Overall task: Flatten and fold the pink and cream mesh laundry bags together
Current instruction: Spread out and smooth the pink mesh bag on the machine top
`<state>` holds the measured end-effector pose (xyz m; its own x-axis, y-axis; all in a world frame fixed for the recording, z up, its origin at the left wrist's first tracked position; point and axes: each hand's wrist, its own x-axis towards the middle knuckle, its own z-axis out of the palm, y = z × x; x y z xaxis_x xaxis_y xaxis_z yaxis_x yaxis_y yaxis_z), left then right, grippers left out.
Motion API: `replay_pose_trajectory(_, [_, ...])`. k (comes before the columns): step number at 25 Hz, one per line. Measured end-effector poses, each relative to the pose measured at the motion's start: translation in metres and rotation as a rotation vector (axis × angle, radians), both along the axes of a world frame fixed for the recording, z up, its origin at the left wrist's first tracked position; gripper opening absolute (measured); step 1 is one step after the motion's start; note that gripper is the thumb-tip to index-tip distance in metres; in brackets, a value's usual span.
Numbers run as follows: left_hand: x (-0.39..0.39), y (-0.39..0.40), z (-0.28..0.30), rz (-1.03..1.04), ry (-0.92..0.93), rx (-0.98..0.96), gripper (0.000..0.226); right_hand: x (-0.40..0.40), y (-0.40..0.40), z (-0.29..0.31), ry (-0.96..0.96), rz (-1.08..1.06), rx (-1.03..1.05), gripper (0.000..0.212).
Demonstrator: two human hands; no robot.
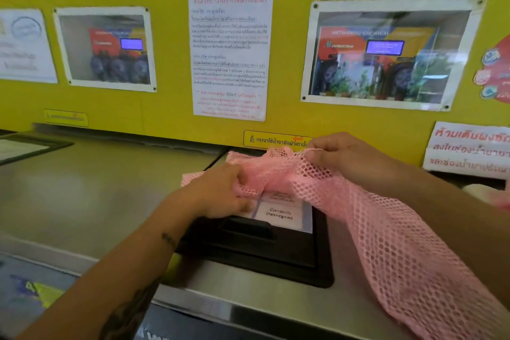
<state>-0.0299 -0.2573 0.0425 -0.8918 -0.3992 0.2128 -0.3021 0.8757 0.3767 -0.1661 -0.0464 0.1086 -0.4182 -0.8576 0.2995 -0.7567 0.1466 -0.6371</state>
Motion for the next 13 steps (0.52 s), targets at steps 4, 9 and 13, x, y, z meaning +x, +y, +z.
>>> replay_pose_trajectory(4, [-0.007,-0.009,-0.002,0.073,0.122,-0.161,0.021,-0.008,0.006,-0.003,0.202,0.013,0.167,0.024])
replay_pose_trajectory(9, [0.009,-0.023,0.028,0.101,0.382,-0.207,0.022,-0.009,0.012,-0.018,0.373,0.032,0.423,0.016])
replay_pose_trajectory(13, [0.037,-0.023,0.073,0.128,0.423,-0.09,0.03,-0.012,0.01,-0.014,0.232,0.147,0.34,0.026])
